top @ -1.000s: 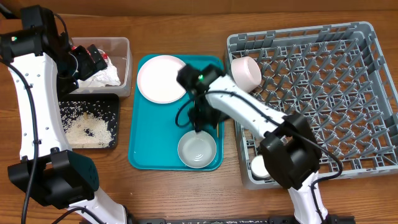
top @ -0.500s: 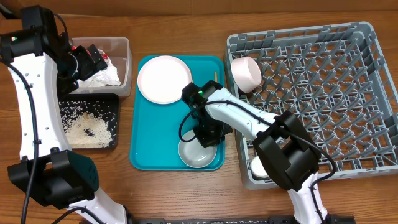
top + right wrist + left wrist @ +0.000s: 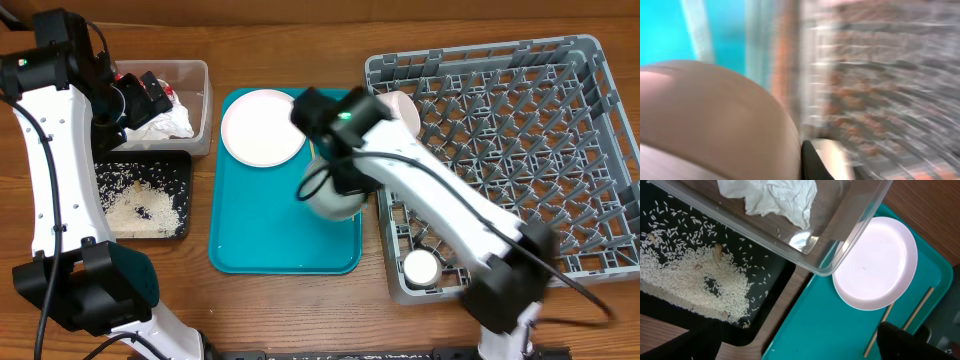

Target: Sort waste into correct bins and load items into the dishwasher

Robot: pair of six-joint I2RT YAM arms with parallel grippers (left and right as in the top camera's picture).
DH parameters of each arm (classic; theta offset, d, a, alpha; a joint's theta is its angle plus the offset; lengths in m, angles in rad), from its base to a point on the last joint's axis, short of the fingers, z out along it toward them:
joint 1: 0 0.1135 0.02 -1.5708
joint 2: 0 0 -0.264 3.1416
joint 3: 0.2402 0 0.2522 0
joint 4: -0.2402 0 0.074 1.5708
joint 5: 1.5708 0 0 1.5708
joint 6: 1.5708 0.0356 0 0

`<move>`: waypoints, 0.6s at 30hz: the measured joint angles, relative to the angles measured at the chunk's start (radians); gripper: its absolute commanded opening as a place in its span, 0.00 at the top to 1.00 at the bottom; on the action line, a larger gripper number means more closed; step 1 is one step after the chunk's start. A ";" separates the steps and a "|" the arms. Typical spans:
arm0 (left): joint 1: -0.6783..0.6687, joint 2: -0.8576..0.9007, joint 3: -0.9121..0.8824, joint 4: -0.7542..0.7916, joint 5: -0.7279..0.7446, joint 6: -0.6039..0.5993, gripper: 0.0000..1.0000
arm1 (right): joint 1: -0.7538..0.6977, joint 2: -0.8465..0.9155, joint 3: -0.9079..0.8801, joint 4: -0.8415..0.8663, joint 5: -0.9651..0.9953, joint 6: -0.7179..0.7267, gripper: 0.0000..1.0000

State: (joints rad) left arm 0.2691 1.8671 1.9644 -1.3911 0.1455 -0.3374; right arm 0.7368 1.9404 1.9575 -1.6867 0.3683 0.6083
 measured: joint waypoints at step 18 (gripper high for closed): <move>0.000 0.000 0.000 0.000 0.000 0.000 0.00 | -0.009 -0.148 -0.582 0.121 0.929 0.608 0.96</move>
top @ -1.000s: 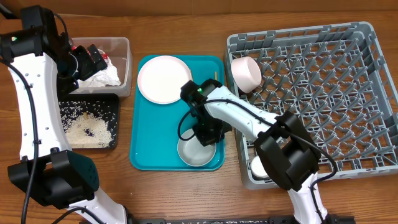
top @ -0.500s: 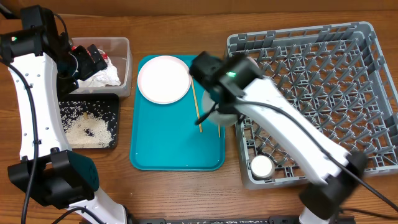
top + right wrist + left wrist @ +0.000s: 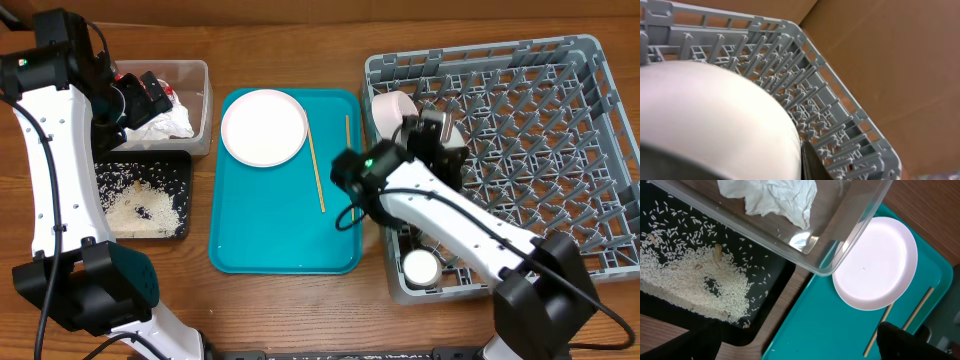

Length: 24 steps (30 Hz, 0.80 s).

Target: Sort waste into correct bins and load items into the dishwasher

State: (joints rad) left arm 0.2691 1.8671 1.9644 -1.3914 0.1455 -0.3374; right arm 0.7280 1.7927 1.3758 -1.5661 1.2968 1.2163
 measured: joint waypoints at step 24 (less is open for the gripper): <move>0.000 0.000 0.000 0.000 0.000 0.000 0.00 | 0.000 0.000 -0.128 0.182 -0.080 0.045 0.96</move>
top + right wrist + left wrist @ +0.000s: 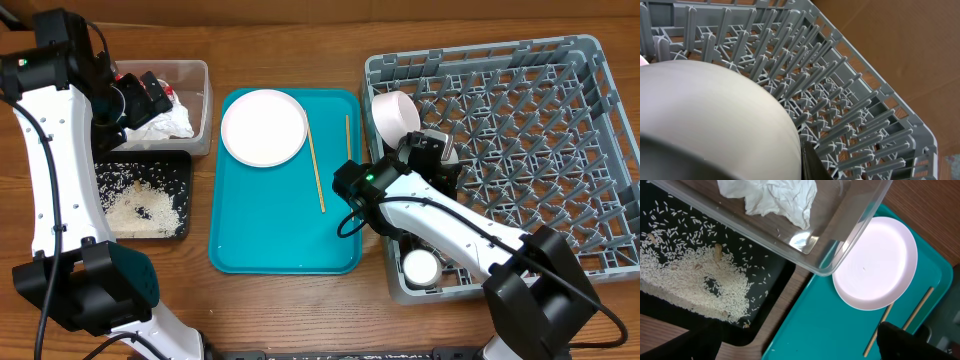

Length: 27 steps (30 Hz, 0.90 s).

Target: Sort waste into correct bins and load items into the dishwasher

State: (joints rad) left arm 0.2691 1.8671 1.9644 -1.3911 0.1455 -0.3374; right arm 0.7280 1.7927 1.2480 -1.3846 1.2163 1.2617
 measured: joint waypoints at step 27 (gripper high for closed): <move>0.000 0.000 0.000 0.000 0.000 0.000 0.00 | -0.032 0.000 0.000 0.059 -0.087 -0.071 0.74</move>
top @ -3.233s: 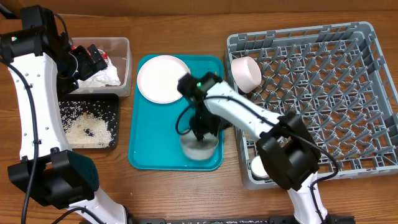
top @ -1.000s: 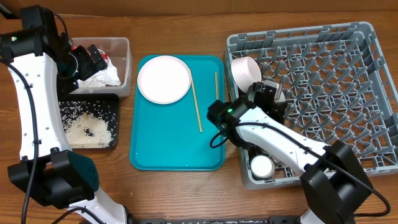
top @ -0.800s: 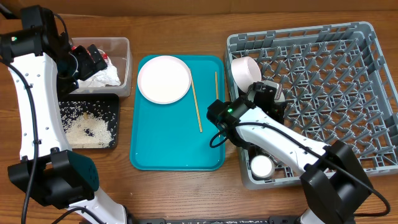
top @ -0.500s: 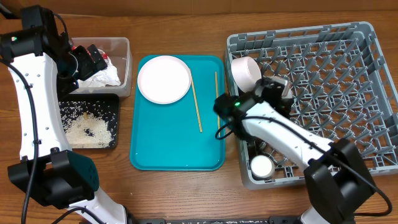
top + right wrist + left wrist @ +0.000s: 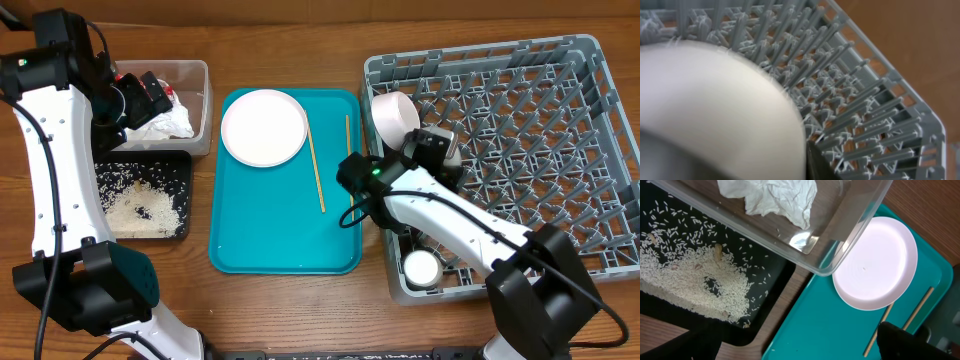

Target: Sort waste into correct bins and load items into the dishwasher

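A big white bowl fills the right wrist view, with my right gripper shut on it above the tines at the left end of the grey dish rack, beside a pink cup. On the teal tray lie a pink plate and two wooden chopsticks. My left gripper hangs open and empty by the clear bin, which holds a crumpled tissue.
A black bin with scattered rice sits below the clear bin. A small white cup stands in the rack's near-left corner. Brown wooden table lies all around.
My right gripper with the bowl has shifted a little farther over the rack's tines, and its view is slightly blurred. The left arm has not moved.
My right gripper first held the white bowl above the right side of the tray. Then it was at the rack's left end beside the pink cup. After that it stood over the rack's tines, where it still holds the bowl. The left arm stayed still.
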Robot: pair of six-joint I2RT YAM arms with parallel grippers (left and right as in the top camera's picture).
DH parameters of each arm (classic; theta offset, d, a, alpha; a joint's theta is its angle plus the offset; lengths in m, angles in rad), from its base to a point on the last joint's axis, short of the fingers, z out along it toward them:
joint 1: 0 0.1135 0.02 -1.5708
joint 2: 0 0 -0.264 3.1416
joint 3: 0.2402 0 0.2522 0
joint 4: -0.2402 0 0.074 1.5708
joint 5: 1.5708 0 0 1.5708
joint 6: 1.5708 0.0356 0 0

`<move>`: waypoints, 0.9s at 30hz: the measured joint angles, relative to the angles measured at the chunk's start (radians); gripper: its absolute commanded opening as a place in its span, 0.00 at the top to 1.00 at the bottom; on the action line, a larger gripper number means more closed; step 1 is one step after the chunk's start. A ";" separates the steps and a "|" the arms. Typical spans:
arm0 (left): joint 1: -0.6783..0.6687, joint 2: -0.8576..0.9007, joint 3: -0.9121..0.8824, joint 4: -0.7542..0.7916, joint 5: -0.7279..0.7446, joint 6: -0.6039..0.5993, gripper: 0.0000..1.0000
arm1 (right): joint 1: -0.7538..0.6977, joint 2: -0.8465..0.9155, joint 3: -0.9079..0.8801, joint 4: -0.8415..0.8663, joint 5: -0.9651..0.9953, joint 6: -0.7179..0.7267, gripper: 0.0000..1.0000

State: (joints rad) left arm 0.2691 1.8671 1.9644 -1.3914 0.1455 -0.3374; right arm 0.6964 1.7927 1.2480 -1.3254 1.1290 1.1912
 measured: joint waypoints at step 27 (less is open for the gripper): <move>0.000 0.000 0.000 0.000 0.000 0.000 0.00 | 0.022 -0.002 0.251 -0.017 -0.587 -0.437 0.59</move>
State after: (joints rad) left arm 0.2691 1.8671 1.9644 -1.3914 0.1455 -0.3370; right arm 0.7181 1.7912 1.4986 -1.3422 0.5415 0.7540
